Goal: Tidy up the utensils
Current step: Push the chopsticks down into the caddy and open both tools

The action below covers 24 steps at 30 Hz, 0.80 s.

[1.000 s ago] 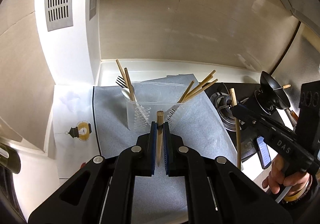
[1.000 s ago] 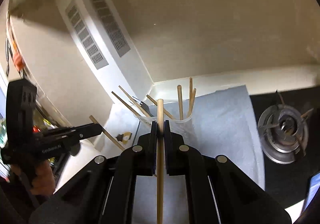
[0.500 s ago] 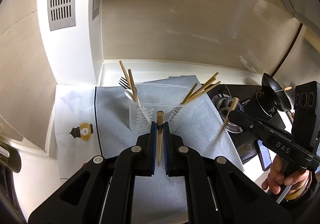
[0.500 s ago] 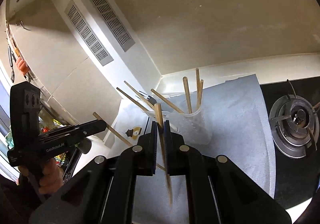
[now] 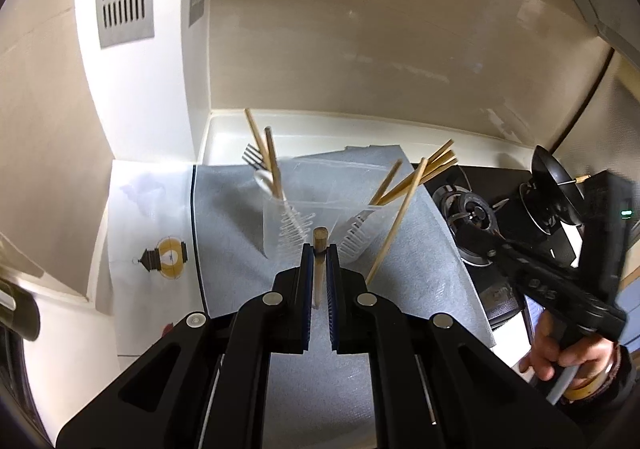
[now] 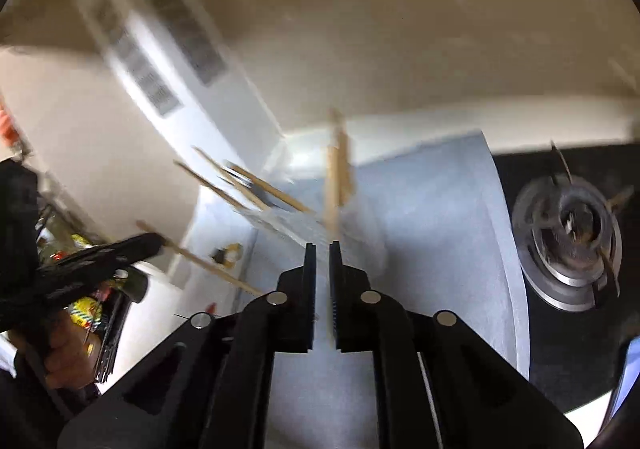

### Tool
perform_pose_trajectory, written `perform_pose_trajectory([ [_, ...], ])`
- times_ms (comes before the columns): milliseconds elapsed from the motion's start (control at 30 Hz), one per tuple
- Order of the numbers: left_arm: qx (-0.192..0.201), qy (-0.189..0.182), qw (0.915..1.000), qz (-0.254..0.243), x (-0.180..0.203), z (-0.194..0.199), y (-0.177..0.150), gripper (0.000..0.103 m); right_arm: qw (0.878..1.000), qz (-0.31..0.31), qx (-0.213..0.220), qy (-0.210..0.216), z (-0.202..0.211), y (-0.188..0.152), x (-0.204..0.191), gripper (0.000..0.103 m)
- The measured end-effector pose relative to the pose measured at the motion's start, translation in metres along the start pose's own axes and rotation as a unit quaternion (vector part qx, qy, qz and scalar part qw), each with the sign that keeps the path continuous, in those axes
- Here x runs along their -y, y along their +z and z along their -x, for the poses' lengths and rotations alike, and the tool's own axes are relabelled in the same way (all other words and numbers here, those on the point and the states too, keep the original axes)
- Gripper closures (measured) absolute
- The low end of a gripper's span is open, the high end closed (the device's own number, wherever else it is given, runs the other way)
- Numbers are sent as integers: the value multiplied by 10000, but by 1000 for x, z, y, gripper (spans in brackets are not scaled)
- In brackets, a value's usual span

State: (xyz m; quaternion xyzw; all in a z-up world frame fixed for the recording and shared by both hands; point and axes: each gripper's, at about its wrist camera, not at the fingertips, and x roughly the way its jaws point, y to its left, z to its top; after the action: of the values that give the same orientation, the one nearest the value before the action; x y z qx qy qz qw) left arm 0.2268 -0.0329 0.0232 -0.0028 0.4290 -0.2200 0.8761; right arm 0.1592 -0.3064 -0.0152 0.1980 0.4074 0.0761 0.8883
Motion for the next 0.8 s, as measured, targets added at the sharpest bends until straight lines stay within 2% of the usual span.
perform_pose_trajectory([
  [67,-7,28,10000,-1,0,0,-1,97,9996,-198,-175,63,-10,1,9,81],
  [167,-4,50,10000,0,-1,0,-1,97,9997,-111,-214,72,-21,5,5,76],
  [467,6,61,10000,13,-3,1,2,97,9999,55,-107,-21,-51,29,-14,75],
  [500,10,62,10000,12,-3,1,3,97,9998,115,-81,-129,-53,30,-16,77],
  [567,18,56,10000,11,-3,2,3,97,9994,210,-52,-256,-52,29,-17,94],
  [800,140,21,9999,-18,-3,11,7,97,9978,608,160,-189,-22,19,-33,96],
])
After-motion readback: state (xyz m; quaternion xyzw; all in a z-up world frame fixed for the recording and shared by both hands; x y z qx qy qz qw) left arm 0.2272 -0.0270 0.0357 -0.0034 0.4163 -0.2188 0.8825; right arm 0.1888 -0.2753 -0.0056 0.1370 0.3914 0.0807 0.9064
